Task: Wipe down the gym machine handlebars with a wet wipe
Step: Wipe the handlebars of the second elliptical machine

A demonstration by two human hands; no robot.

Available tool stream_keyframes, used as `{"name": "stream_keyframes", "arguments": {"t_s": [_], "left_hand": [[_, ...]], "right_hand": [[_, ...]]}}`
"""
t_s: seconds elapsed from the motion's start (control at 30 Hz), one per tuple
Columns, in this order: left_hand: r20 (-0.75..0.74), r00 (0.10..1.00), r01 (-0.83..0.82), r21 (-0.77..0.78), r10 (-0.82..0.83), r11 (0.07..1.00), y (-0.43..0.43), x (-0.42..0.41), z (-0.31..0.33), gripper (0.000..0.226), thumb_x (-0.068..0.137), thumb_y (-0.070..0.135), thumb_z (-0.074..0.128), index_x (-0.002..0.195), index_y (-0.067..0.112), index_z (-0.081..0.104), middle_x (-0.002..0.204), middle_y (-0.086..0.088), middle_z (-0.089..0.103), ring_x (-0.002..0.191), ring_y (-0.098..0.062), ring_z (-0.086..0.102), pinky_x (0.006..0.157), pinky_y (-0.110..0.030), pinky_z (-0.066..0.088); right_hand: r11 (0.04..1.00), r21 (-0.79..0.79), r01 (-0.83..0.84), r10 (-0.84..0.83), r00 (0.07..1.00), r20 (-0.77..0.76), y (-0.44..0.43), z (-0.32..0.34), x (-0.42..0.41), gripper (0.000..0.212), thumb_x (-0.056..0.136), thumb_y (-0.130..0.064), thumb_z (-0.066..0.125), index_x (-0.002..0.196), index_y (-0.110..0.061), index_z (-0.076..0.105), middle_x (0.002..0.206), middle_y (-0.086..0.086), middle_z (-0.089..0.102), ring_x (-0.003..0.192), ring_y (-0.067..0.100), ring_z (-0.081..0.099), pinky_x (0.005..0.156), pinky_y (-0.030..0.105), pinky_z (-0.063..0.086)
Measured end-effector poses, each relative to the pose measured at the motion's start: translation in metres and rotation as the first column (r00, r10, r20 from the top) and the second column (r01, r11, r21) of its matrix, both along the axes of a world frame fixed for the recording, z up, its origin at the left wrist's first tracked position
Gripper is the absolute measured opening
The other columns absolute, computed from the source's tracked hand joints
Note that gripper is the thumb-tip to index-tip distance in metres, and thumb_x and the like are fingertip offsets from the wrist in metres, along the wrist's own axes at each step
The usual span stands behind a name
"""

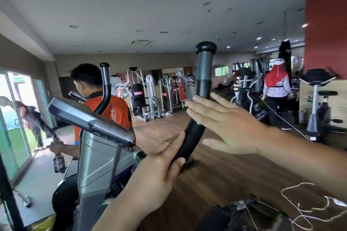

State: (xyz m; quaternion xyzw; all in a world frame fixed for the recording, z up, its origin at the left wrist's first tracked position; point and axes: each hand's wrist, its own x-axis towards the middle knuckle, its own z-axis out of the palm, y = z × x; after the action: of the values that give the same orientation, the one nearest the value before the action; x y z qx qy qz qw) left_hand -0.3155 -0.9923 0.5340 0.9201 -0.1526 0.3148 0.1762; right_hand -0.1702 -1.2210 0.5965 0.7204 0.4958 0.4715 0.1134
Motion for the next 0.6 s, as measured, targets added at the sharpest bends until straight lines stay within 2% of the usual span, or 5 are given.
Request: {"name": "stream_keyframes", "arguments": {"t_s": [0.2,0.3,0.37,0.5,0.6], "left_hand": [[-0.037,0.995,0.096,-0.02,-0.096,0.995,0.025,0.0,-0.004,0.063,0.104,0.046,0.051,0.163,0.04,0.028,0.162,0.029,0.035,0.148,0.01,0.036,0.121,-0.02,0.034],[-0.06,0.986,0.154,-0.04,-0.156,0.987,0.035,-0.003,-0.006,0.062,0.105,0.045,0.051,0.162,0.041,0.028,0.161,0.032,0.036,0.146,0.011,0.037,0.12,-0.021,0.036],[-0.056,0.98,0.187,-0.051,-0.189,0.981,0.039,-0.003,-0.008,0.063,0.105,0.045,0.052,0.162,0.042,0.027,0.161,0.033,0.035,0.146,0.013,0.036,0.12,-0.019,0.035],[-0.054,0.975,0.211,-0.073,-0.215,0.975,0.045,-0.001,-0.015,0.063,0.104,0.049,0.051,0.162,0.044,0.027,0.159,0.034,0.037,0.145,0.014,0.037,0.116,-0.012,0.034],[-0.049,0.973,0.222,-0.079,-0.226,0.972,0.046,-0.001,-0.018,0.063,0.104,0.049,0.05,0.163,0.042,0.027,0.16,0.032,0.038,0.145,0.011,0.038,0.119,-0.02,0.037]], "right_hand": [[0.99,-0.011,0.142,-0.142,0.99,0.021,0.008,0.039,-0.013,0.074,0.1,-0.056,0.035,0.162,-0.015,0.033,0.171,0.005,0.03,0.16,0.023,0.015,0.129,0.048,0.002],[0.98,-0.134,0.146,-0.138,0.988,0.068,0.012,0.033,-0.02,0.071,0.099,-0.054,0.039,0.157,-0.015,0.044,0.165,0.006,0.043,0.159,0.023,0.027,0.13,0.049,0.002],[0.978,-0.126,0.168,-0.161,0.985,0.065,0.012,0.054,-0.024,0.069,0.098,-0.053,0.04,0.153,-0.014,0.051,0.16,0.006,0.05,0.156,0.025,0.036,0.129,0.05,0.003],[0.958,-0.181,0.223,-0.222,0.975,0.026,0.018,0.052,-0.03,0.072,0.095,-0.056,0.039,0.151,-0.013,0.054,0.158,0.008,0.053,0.155,0.026,0.038,0.129,0.048,0.003],[0.944,-0.247,0.22,-0.22,0.975,0.03,0.019,0.046,-0.033,0.071,0.095,-0.055,0.039,0.151,-0.014,0.054,0.157,0.007,0.055,0.154,0.025,0.042,0.13,0.048,0.003]]}}
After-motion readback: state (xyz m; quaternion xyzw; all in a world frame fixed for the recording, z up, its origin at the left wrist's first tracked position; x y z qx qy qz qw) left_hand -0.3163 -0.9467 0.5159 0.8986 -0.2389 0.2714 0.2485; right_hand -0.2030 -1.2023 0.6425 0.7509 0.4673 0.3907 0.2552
